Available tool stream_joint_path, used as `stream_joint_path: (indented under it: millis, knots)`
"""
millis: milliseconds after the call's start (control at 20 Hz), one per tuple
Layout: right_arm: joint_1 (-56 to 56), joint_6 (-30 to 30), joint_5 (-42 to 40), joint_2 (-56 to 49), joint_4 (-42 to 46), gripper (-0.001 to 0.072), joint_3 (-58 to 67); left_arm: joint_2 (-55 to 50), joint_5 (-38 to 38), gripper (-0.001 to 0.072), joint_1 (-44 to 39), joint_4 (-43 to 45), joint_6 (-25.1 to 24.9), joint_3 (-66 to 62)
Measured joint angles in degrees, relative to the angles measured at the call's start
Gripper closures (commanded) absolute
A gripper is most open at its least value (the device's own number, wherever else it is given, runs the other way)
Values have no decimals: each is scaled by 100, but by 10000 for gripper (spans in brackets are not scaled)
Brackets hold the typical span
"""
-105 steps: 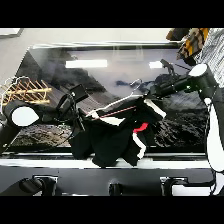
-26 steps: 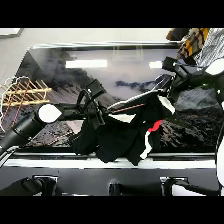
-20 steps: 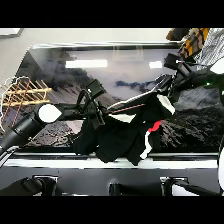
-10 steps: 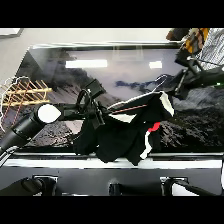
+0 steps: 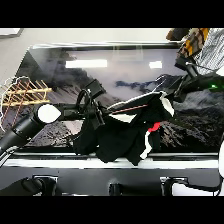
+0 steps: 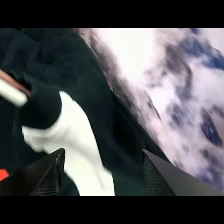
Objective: Fold the clothes and pants, and hang the long-sleeved shirts on hangers.
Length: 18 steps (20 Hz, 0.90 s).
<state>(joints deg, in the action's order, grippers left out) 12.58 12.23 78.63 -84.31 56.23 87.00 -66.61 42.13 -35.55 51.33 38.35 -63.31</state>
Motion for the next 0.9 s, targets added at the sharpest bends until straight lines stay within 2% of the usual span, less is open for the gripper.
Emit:
stream_joint_path:
  millis: [50, 150, 300, 650, 700, 750, 900]
  knots:
    - [-76, -15, -44, -66, -9, 203, 0, 0, 2, 672, 0, 0, 0, 0]
    - [-240, -59, -149, -166, -9, 290, 0, 0, 4, 672, 0, 2, 0, 0]
    - [-387, -85, -216, -225, -59, 357, 0, 0, 4, 672, 2, 2, 2, 0]
    - [-463, -107, -101, -61, -297, 359, 0, 0, 2, 672, 0, 0, 2, 0]
    - [-466, -107, -74, -28, -321, 370, 0, 0, 0, 671, 2, 0, 2, 0]
    - [-470, -111, -59, 2, -337, 420, -2, 0, 0, 671, 2, 0, 2, 0]
    - [-468, -120, -20, 57, -400, 433, -2, 2, -4, 671, 2, -2, 4, 0]
